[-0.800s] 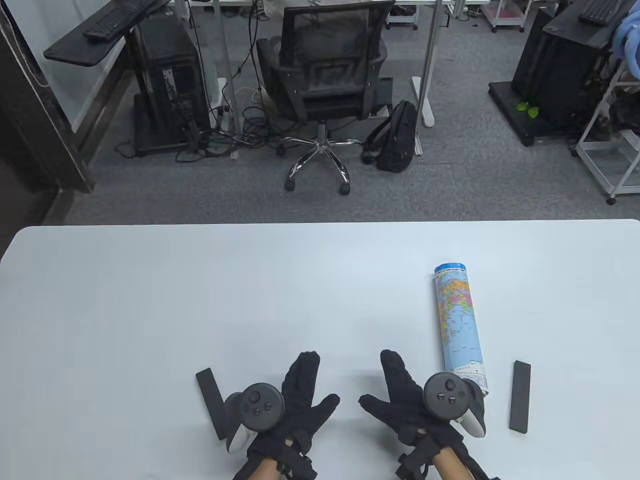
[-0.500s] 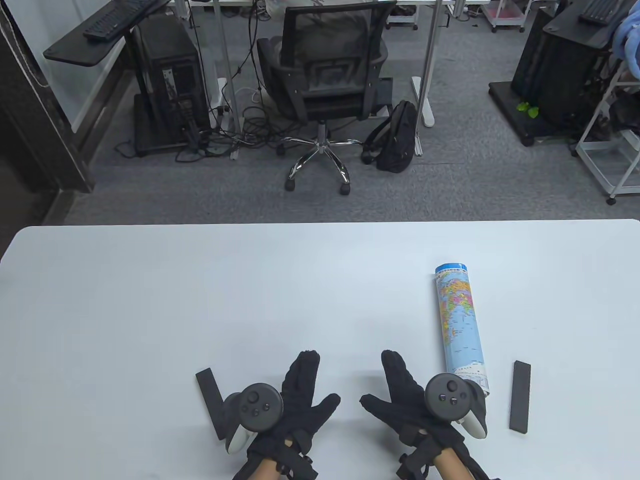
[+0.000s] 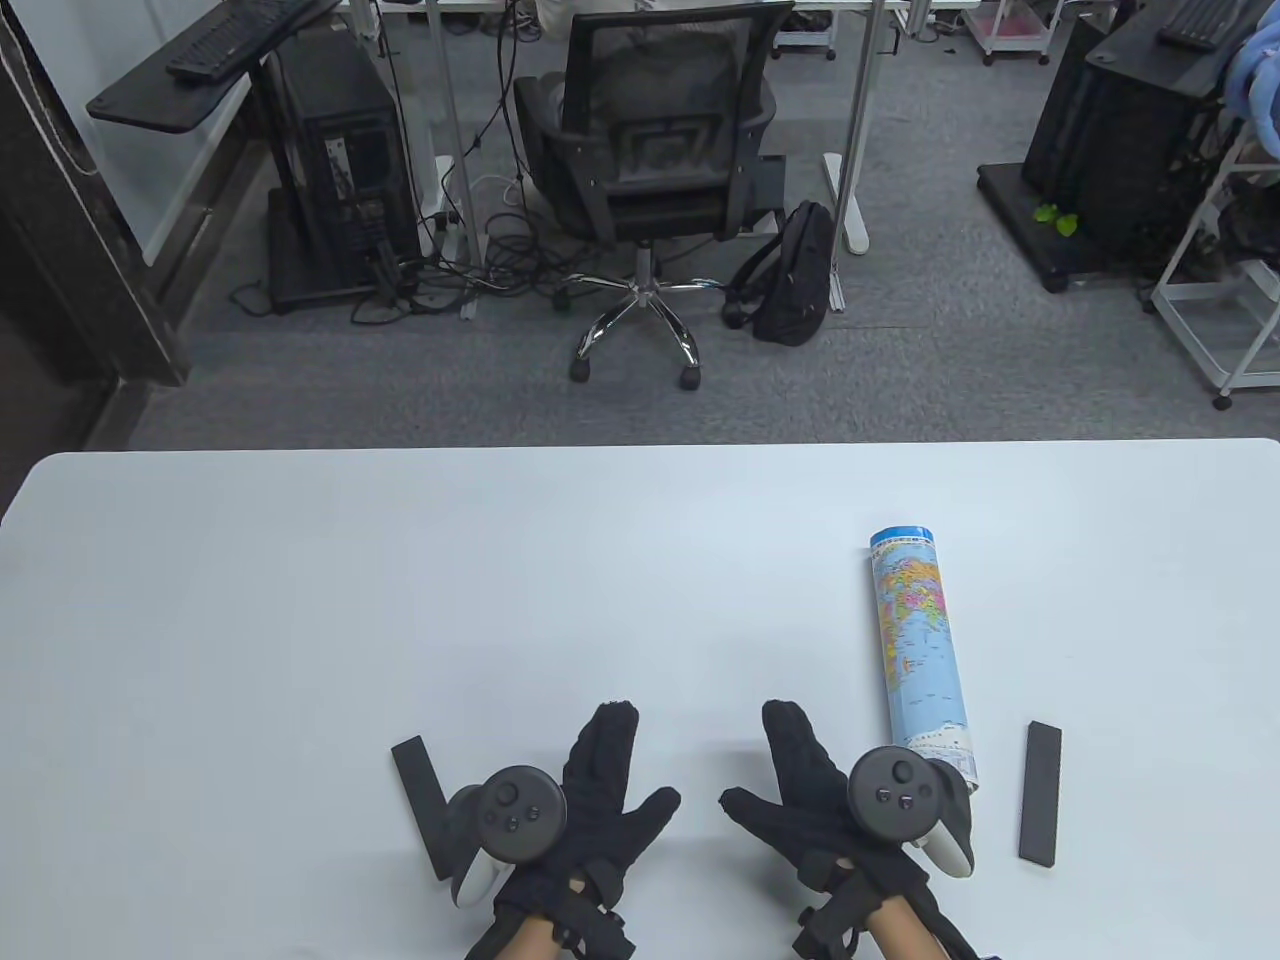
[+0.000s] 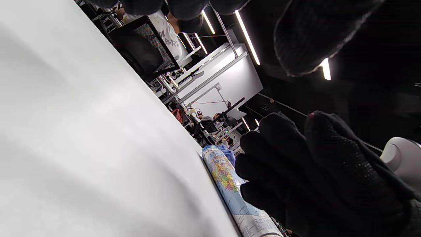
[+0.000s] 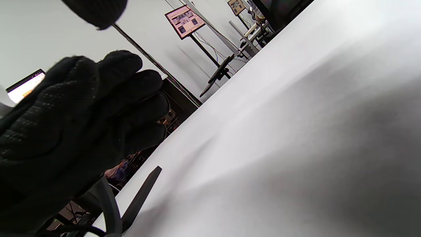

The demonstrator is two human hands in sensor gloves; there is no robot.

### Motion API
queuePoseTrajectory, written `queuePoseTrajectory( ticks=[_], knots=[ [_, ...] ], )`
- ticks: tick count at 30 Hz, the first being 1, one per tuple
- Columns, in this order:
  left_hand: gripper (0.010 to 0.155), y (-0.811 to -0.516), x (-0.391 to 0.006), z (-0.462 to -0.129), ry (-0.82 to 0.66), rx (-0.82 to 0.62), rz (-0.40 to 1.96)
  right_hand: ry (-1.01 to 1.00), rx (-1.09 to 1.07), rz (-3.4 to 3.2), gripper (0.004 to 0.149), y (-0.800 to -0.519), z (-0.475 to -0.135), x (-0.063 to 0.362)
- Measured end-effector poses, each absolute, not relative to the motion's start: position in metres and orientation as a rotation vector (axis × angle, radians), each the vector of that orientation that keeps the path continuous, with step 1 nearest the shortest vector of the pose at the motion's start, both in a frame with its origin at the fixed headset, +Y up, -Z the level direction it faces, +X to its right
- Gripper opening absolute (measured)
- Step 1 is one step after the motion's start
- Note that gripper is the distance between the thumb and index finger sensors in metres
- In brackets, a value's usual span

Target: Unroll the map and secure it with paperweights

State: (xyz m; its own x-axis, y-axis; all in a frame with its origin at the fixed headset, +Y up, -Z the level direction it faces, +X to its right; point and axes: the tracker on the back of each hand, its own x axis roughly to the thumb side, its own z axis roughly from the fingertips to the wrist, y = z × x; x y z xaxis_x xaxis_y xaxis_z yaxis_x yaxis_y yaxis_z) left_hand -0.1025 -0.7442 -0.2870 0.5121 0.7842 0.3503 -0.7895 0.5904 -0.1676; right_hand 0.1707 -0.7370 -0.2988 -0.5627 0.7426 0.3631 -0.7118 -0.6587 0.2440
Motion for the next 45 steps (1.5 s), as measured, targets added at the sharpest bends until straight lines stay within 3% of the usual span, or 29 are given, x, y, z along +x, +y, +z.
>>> queuePoseTrajectory(
  ticks=[7, 12, 15, 22, 25, 39, 45],
  knots=[
    [0.083, -0.745, -0.101, -0.288, -0.422, 0.016, 0.944, -0.126, 0.573, 2.262, 0.084, -0.706, -0.291, 0.175],
    [0.083, -0.745, -0.1, -0.288, -0.424, 0.02, 0.934, -0.315, 0.461, 2.468, 0.083, -0.689, -0.287, 0.189],
    [0.083, -0.746, -0.1, -0.288, -0.425, 0.017, 0.929, -0.256, 0.309, 2.663, 0.084, -0.692, -0.293, 0.199],
    [0.083, -0.747, -0.098, -0.288, -0.423, 0.002, 0.88, 0.167, -0.109, 3.001, 0.086, -0.731, -0.318, 0.222],
    [0.083, -0.747, -0.098, -0.288, -0.422, -0.003, 0.871, 0.303, -0.179, 3.038, 0.087, -0.742, -0.323, 0.226],
    [0.083, -0.748, -0.098, -0.288, -0.413, -0.023, 0.851, 0.369, -0.262, 3.078, 0.083, -0.761, -0.33, 0.228],
    [0.083, -0.749, -0.098, -0.288, -0.407, -0.03, 0.849, 0.268, -0.292, 3.099, 0.077, -0.761, -0.331, 0.227]
  ],
)
